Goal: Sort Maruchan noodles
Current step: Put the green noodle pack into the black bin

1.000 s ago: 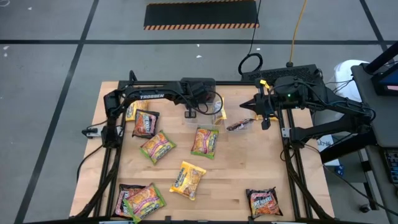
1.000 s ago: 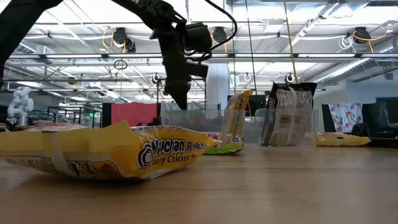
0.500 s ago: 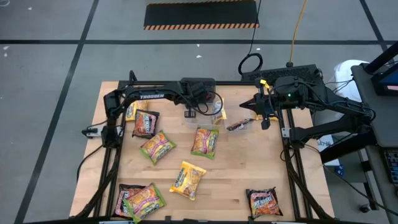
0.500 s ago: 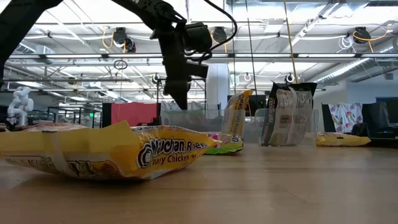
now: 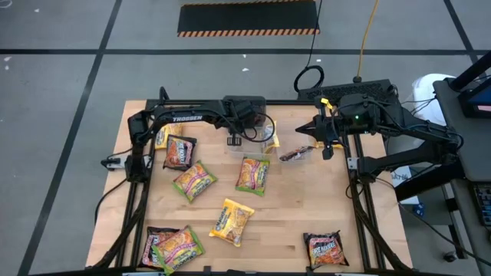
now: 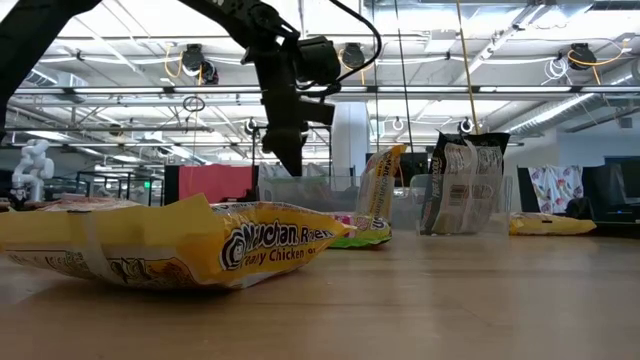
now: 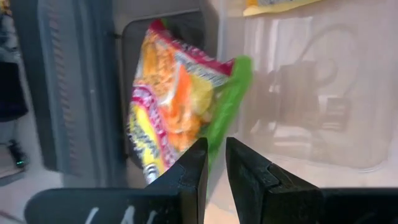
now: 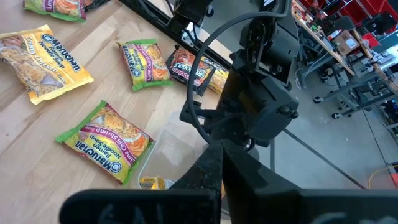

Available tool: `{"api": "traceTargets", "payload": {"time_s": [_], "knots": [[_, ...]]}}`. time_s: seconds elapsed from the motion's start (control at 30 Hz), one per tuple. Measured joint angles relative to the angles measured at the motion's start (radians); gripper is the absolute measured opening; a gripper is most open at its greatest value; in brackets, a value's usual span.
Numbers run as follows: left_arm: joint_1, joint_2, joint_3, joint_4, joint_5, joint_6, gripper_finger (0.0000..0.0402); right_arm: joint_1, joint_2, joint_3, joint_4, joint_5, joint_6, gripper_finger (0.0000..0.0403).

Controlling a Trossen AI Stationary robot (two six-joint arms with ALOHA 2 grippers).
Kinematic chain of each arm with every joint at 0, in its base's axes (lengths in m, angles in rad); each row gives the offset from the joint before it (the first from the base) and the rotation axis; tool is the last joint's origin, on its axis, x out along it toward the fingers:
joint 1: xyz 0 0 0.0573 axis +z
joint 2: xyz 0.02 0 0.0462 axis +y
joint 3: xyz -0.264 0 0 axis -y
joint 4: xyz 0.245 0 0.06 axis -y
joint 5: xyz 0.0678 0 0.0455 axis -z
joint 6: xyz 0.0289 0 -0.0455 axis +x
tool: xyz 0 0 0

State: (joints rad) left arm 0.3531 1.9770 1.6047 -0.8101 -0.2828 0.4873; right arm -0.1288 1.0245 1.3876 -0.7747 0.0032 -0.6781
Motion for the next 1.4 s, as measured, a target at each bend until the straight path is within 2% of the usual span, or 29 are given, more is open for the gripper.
{"api": "traceTargets", "payload": {"time_s": [0.17,0.37,0.5,0.8,1.0,1.4], "knots": [[0.001,-0.001,-0.012,0.010,-0.035,0.009,0.0065,0.000,0.000,0.000,0.000,0.000,0.000,0.0000],[0.002,-0.003,-0.107,0.026,-0.053,0.016,0.0065,0.000,0.000,0.000,0.000,0.000,0.000,0.0000],[-0.005,-0.005,-0.161,0.082,-0.111,0.018,0.0065,0.000,0.000,0.000,0.000,0.000,-0.026,0.0000],[-0.010,-0.002,-0.160,0.130,-0.117,0.056,0.0063,0.000,0.000,0.000,0.017,0.000,-0.044,0.0000],[-0.010,-0.002,-0.160,0.132,-0.135,0.072,0.0010,0.000,0.000,0.000,0.017,0.000,-0.044,0.0000],[-0.010,-0.011,-0.159,0.126,-0.165,0.032,0.0002,0.000,0.000,0.000,0.017,0.000,-0.044,0.0000]]}}
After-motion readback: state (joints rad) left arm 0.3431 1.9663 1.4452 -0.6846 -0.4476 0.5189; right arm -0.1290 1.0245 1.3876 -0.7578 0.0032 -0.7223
